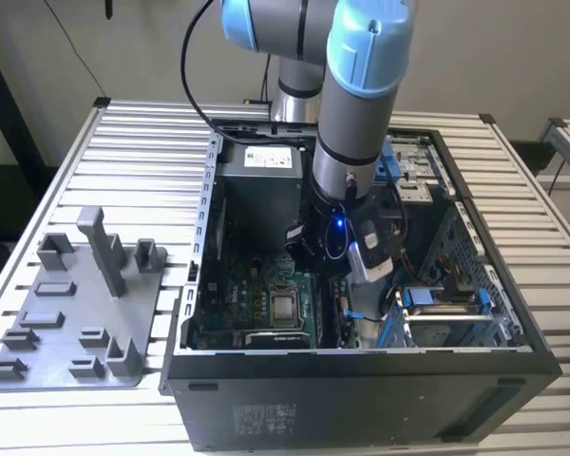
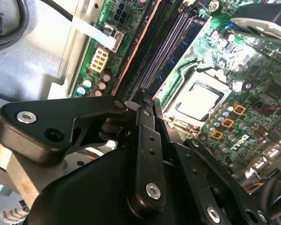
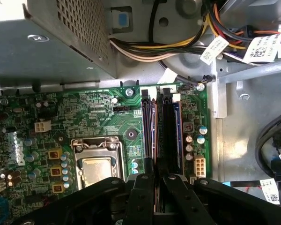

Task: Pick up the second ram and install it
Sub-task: 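Insert the second ram into the second slot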

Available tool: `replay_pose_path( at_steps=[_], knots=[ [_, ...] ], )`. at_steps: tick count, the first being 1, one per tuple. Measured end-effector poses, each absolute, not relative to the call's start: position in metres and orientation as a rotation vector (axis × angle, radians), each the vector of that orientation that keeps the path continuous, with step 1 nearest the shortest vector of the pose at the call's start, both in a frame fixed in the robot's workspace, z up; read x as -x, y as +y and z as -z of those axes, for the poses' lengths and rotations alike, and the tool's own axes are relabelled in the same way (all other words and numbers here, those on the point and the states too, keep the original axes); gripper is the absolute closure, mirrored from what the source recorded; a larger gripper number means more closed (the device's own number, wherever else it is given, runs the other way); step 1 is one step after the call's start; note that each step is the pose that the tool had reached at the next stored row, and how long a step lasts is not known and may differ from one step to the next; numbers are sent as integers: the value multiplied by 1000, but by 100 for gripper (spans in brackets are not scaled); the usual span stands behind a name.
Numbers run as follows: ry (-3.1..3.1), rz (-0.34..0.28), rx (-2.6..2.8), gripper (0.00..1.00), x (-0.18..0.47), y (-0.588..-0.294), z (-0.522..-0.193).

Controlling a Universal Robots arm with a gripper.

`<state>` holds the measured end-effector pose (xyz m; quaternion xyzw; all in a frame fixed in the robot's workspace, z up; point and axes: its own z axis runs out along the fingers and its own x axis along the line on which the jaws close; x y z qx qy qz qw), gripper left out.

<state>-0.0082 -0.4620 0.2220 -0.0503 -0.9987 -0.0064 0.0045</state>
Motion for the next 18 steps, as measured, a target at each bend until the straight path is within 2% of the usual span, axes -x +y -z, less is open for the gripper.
replay_pose_path(
  at_steps=[18],
  knots=[
    [-3129,20,145,86,8,-461,-221]
  ],
)
